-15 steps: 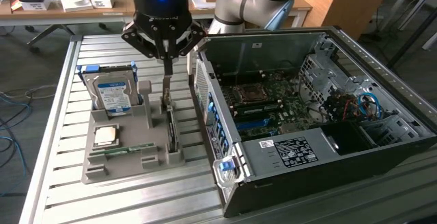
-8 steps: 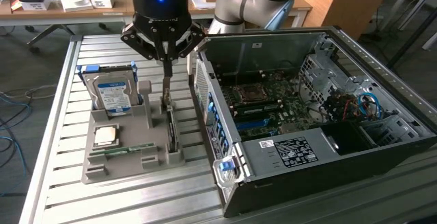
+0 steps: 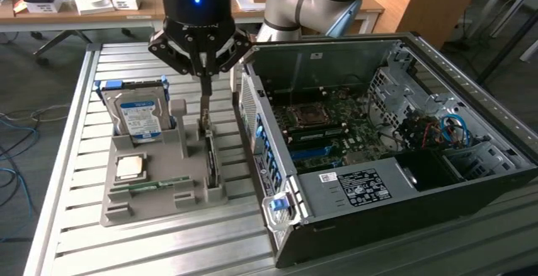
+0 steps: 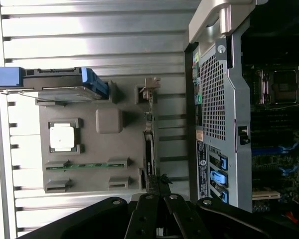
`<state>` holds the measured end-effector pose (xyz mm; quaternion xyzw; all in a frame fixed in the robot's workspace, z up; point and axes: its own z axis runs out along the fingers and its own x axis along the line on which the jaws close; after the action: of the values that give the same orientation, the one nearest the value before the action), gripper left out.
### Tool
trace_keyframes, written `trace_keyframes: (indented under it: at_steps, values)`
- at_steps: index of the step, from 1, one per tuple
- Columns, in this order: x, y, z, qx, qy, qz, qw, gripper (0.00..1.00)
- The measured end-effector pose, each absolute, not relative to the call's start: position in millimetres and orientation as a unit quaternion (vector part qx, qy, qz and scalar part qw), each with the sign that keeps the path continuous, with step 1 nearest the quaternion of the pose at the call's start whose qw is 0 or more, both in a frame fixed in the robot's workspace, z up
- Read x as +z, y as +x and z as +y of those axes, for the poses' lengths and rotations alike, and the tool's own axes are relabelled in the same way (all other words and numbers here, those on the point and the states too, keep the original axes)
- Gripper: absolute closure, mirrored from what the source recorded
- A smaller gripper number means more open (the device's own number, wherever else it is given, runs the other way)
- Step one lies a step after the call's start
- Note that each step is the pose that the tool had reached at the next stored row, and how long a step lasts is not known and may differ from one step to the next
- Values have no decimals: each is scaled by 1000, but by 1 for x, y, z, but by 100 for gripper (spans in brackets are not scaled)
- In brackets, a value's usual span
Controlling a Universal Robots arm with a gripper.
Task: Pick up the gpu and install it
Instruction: 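Reach for the gpu, then pick up the gpu and move the gpu toward the slot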
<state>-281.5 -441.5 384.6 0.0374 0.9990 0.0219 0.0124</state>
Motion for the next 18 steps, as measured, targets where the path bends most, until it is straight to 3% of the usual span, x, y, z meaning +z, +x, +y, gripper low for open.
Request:
trace_keyframes:
  at_steps: [18]
  values:
    - [383,-282,-441,22,37,999,12,89]
